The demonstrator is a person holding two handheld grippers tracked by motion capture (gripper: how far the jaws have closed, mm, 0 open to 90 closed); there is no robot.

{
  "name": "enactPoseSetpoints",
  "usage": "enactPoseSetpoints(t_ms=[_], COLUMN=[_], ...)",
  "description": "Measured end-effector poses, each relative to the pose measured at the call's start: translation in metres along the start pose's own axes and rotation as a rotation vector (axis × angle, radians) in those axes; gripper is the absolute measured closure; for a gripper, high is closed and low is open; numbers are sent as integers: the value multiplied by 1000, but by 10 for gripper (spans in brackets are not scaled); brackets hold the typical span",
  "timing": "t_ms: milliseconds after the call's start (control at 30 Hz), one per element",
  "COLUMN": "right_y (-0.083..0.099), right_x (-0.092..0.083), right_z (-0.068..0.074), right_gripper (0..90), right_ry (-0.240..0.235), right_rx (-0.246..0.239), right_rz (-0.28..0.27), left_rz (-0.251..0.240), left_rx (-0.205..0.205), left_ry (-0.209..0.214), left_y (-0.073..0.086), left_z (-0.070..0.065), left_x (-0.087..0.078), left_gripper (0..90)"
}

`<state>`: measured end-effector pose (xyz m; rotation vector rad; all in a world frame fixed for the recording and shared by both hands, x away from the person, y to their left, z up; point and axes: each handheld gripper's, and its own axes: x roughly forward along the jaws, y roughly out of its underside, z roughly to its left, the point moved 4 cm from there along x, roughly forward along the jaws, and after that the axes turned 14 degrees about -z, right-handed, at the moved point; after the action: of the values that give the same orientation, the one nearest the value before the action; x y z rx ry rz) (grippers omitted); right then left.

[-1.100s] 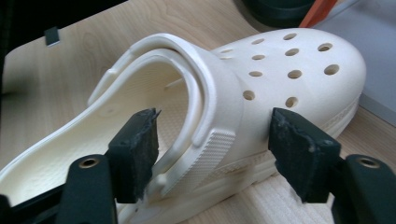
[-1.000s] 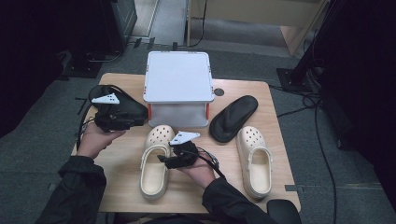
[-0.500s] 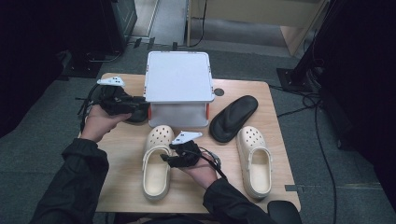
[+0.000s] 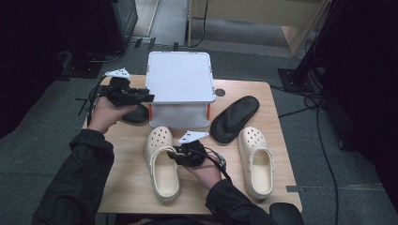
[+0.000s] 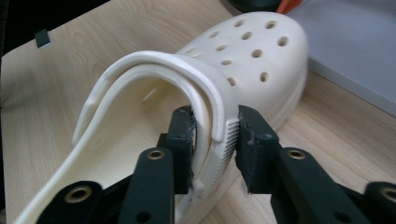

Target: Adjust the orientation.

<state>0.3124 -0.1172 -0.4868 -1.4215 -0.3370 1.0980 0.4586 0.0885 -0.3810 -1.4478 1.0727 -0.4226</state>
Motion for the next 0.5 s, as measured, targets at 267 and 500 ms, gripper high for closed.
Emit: enactPoseSetpoints(t_ms=[267, 500], right_y=[-4, -12], right_x=[-5, -9], right_z=[-7, -12], right_gripper=[773, 779], right_ry=[32, 48], right_rx=[10, 23], right_rz=[-8, -10], left_rz=[7, 18], left_rx=[11, 22], left_ry=[1, 2], left_y=[0, 0], left_z=[-1, -3], left_x=[2, 4], left_gripper=[580, 576])
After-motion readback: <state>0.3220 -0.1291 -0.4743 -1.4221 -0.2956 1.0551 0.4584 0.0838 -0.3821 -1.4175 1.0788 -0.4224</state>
